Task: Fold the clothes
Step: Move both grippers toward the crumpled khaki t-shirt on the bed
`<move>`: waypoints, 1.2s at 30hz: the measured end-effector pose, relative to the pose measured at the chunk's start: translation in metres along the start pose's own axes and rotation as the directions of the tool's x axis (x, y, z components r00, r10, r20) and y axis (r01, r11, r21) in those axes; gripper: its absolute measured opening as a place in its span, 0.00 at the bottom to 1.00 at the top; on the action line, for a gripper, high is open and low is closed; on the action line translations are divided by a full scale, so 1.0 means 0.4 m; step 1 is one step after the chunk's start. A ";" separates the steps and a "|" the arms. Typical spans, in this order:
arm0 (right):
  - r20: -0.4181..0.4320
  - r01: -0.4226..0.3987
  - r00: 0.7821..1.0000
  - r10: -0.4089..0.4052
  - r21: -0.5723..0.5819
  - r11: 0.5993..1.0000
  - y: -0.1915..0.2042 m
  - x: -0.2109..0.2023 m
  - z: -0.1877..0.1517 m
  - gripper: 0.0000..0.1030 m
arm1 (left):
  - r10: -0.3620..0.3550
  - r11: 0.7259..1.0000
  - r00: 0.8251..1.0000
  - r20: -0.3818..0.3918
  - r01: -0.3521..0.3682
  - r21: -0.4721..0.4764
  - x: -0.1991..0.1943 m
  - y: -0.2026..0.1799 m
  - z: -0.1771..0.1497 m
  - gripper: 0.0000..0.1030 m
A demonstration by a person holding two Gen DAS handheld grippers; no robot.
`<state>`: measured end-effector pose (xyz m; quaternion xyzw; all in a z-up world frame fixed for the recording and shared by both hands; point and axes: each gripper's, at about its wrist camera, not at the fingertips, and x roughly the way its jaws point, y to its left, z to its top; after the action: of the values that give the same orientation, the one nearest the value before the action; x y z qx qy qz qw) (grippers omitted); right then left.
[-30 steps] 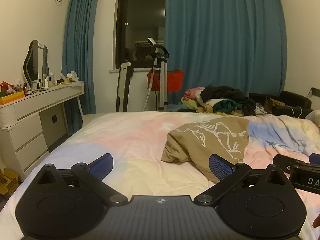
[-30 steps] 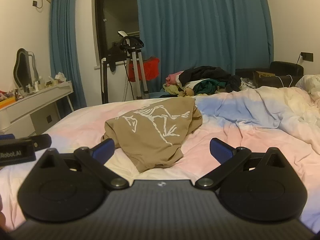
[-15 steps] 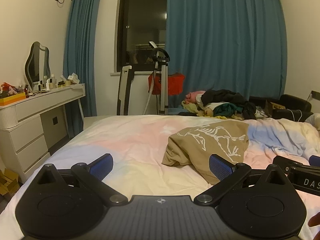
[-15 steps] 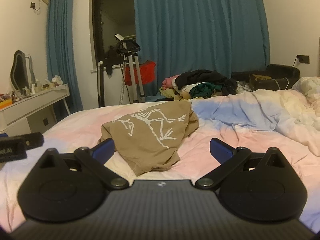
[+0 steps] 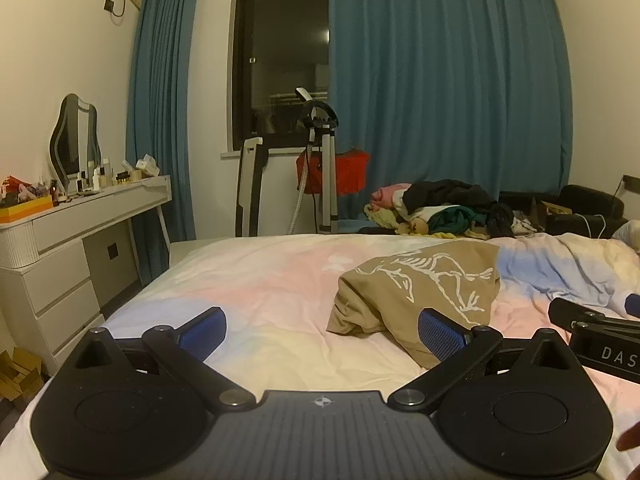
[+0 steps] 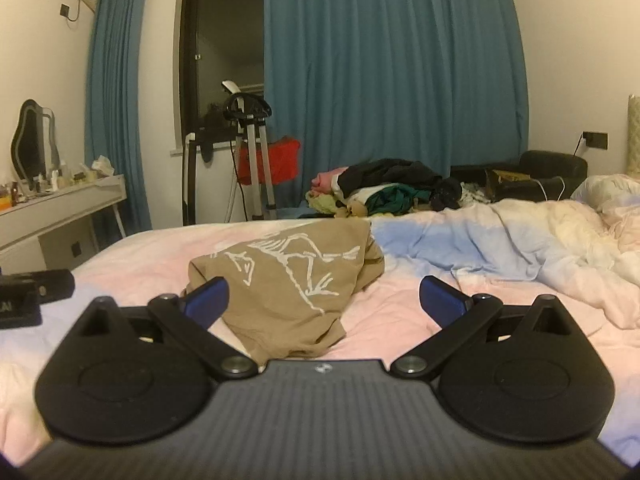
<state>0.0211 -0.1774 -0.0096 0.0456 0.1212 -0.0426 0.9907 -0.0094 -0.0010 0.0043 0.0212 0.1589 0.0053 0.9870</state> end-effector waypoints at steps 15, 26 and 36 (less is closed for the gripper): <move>-0.062 -0.087 0.994 0.086 -0.003 0.996 0.024 0.017 -0.027 1.00 | 0.015 1.000 1.000 -0.014 -0.015 -0.022 -0.002 0.017 0.003 1.00; -0.042 -0.078 0.996 0.076 -0.060 0.995 0.062 0.119 -0.047 1.00 | -0.018 0.998 0.998 -0.060 0.014 -0.060 0.035 0.024 -0.010 1.00; -0.195 -0.104 0.976 0.098 -0.023 0.994 0.055 0.332 -0.105 0.97 | 0.013 0.990 0.982 -0.186 -0.038 -0.134 0.129 0.055 -0.034 1.00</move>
<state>0.1417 -0.1611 -0.0806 0.0394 0.2150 0.0145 0.9757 0.0352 0.0222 -0.0240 -0.0450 0.2487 0.0308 0.9670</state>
